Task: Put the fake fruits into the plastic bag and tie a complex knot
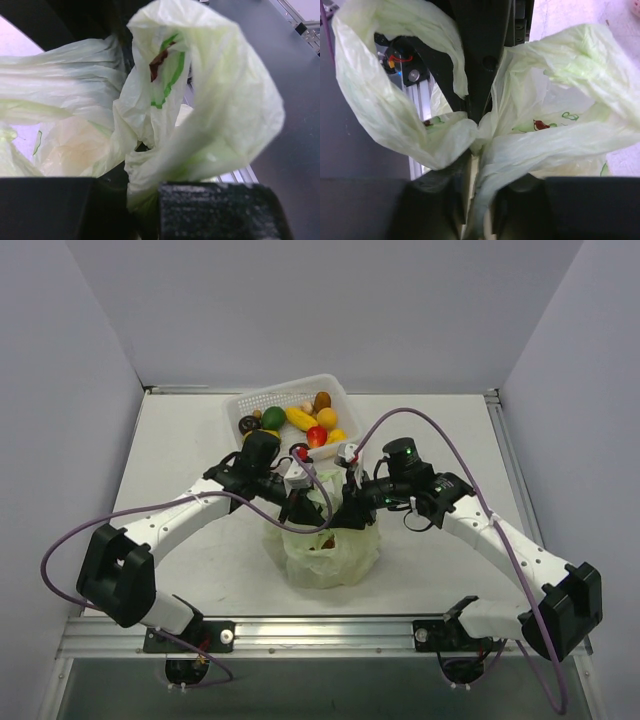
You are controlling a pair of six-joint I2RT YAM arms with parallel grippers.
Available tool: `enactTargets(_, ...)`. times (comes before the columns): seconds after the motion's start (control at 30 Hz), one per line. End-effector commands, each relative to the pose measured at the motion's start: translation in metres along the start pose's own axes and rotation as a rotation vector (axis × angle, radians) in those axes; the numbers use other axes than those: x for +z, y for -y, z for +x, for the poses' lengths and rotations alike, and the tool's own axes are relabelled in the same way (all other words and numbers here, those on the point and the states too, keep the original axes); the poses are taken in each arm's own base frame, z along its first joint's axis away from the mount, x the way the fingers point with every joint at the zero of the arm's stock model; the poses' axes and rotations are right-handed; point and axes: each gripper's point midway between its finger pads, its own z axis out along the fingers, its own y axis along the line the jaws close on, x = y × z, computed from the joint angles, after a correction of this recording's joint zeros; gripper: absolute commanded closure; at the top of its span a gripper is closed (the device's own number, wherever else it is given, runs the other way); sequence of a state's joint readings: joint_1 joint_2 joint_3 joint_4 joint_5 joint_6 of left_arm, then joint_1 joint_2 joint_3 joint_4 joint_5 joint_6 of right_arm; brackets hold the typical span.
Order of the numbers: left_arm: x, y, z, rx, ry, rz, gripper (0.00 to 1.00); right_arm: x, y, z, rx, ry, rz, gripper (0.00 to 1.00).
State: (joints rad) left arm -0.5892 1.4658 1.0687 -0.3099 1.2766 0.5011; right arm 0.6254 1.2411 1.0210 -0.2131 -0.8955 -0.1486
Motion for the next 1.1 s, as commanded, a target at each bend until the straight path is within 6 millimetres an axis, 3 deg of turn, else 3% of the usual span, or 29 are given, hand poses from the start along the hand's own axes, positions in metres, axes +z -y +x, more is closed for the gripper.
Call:
enactTargets(0.0,0.002,-0.002,-0.022,0.086,0.018,0.015,0.87,-0.004,-0.007,-0.022,-0.079,0.055,-0.018,0.85)
enactTargets(0.07,0.001,-0.002,-0.023,0.083,0.015,0.010,0.84,-0.003,-0.005,-0.020,-0.080,0.051,-0.013,1.00)
enactTargets(0.1,0.000,0.000,-0.020,0.060,0.004,0.010,0.81,-0.004,-0.005,-0.020,-0.081,0.054,-0.008,1.00)
enactTargets(0.13,-0.002,0.002,-0.020,0.078,-0.005,-0.002,0.72,-0.006,-0.005,-0.021,-0.084,0.058,-0.004,1.00)
enactTargets(0.23,-0.009,0.011,-0.014,0.075,-0.037,-0.032,0.57,-0.009,0.000,-0.018,-0.078,0.061,0.016,1.00)
enactTargets(0.33,-0.017,0.020,-0.014,0.060,-0.046,-0.070,0.49,-0.013,0.003,-0.016,-0.064,0.064,0.032,1.00)
enactTargets(0.63,-0.058,0.033,-0.032,0.027,-0.029,-0.291,0.45,-0.016,0.002,-0.012,-0.028,0.070,0.034,1.00)
enactTargets(0.77,-0.066,0.033,-0.030,0.029,-0.041,-0.363,0.53,-0.016,0.001,-0.012,-0.019,0.076,0.033,1.00)
enactTargets(0.9,-0.059,0.023,-0.032,-0.018,-0.013,-0.352,0.81,-0.015,-0.001,-0.013,-0.005,0.082,0.022,1.00)
enactTargets(1.07,-0.042,0.008,-0.050,-0.028,0.041,-0.323,1.00,-0.014,-0.005,-0.019,-0.007,0.088,0.001,1.00)
